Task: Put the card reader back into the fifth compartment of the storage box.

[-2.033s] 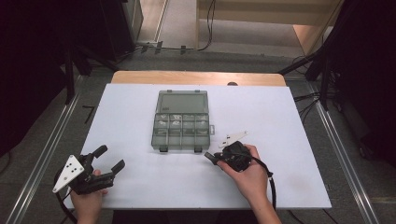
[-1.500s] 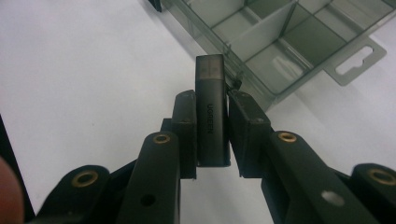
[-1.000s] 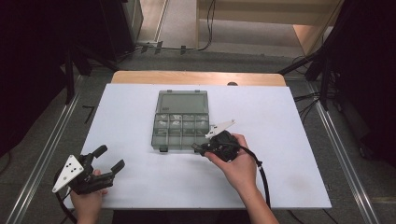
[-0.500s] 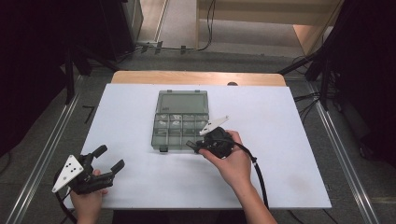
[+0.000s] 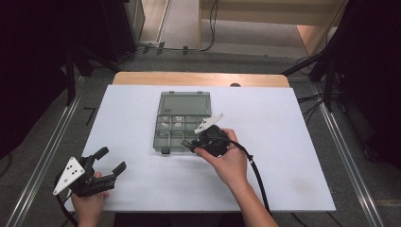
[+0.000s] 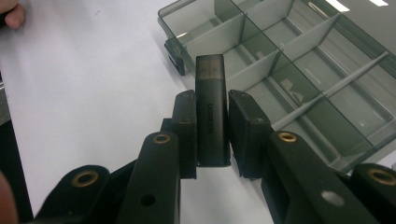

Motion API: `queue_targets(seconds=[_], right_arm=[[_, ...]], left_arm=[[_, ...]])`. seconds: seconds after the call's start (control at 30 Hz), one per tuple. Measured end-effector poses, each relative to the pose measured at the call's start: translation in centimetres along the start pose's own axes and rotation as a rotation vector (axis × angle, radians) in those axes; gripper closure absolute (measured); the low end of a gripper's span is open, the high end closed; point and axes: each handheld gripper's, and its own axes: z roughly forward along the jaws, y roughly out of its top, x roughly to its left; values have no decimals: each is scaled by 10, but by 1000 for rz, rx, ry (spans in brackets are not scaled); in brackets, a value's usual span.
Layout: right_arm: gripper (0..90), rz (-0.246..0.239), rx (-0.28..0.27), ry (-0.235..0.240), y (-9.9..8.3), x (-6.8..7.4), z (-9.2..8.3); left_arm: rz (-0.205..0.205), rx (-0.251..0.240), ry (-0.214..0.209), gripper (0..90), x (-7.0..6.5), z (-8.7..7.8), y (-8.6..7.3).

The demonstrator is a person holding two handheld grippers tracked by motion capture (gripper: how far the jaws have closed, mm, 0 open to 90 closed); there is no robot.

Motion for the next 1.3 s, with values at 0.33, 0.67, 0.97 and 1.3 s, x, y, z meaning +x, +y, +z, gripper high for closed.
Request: queue_targets(seconds=[0.33, 0.67, 0.97, 1.3], right_arm=[[711, -12, -2, 5, 13, 1, 7], [711, -19, -7, 17, 24, 2, 13], [711, -21, -12, 26, 30, 3, 18], [711, -35, -9, 31, 40, 5, 25]], left_arm=[[7, 6, 2, 139, -1, 1, 0], [11, 14, 3, 139, -2, 2, 0], [9, 15, 3, 139, -2, 2, 0], [8, 13, 3, 139, -1, 1, 0]])
